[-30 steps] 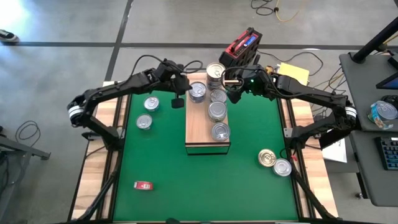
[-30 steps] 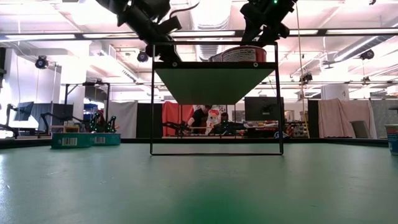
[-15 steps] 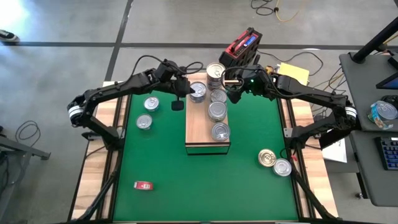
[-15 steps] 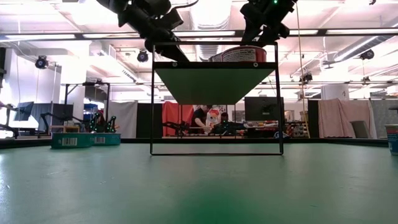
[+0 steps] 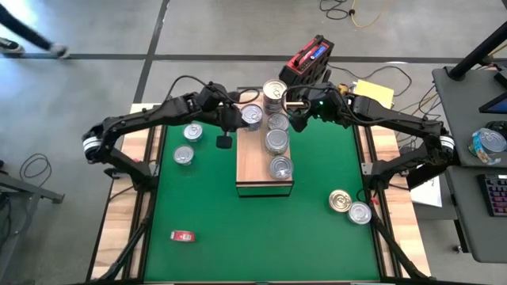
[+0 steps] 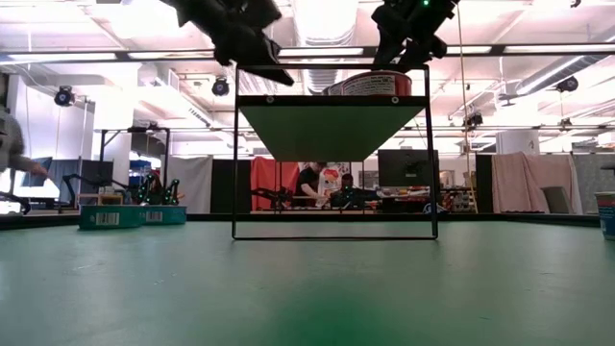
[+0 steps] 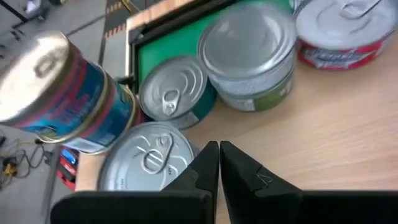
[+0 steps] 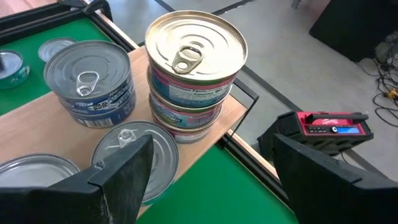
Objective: Stack canned seafood by type on shelf
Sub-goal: Put the top yellow tuna can on the shelf
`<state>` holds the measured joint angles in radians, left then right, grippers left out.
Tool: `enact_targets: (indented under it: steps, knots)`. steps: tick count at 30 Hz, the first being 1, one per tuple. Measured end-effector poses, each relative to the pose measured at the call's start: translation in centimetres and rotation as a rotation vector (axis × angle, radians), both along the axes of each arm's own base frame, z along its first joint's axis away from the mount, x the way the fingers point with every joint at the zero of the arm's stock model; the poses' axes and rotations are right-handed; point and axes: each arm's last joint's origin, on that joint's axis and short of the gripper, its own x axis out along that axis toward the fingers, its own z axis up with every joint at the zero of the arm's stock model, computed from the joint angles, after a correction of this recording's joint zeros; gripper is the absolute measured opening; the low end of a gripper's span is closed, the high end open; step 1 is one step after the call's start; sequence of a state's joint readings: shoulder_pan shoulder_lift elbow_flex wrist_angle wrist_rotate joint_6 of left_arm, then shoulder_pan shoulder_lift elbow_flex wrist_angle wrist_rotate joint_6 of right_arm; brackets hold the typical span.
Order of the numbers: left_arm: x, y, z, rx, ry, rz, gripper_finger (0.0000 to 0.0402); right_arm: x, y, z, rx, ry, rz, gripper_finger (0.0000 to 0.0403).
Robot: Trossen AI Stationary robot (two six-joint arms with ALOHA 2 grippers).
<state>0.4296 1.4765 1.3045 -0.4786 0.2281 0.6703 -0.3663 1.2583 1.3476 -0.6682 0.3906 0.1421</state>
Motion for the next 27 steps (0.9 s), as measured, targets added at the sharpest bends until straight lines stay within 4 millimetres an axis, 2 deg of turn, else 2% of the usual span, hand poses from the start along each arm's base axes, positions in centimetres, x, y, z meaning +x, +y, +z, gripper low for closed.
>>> enact_targets:
  steps: [6, 11, 18, 22, 27]
  knots:
    - [-1.5, -2.2, 1.4, -0.01, -0.06, -0.021, 0.0, 0.4, 1.4, 0.2, -0.007, -0.003, 0.05, 0.0313]
    - [-3.0, -4.2, 0.5, -0.008, -0.133, -0.017, 0.0, 0.7, 3.5, 0.5, -0.057, 0.001, 0.07, 0.0313]
    - [-5.5, -7.6, -0.1, 0.061, -0.216, 0.072, 0.0, 0.7, 7.9, 0.5, -0.051, -0.019, 0.199, 0.0313]
    - [-6.8, -9.0, -0.1, 0.044, -0.191, 0.206, 0.0, 0.8, 10.0, 0.3, -0.019, -0.034, 0.254, 0.0313]
    - [-8.2, -9.4, -1.1, -0.02, -0.074, 0.405, 0.0, 0.8, 11.8, -0.1, -0.023, -0.029, 0.291, 0.0313]
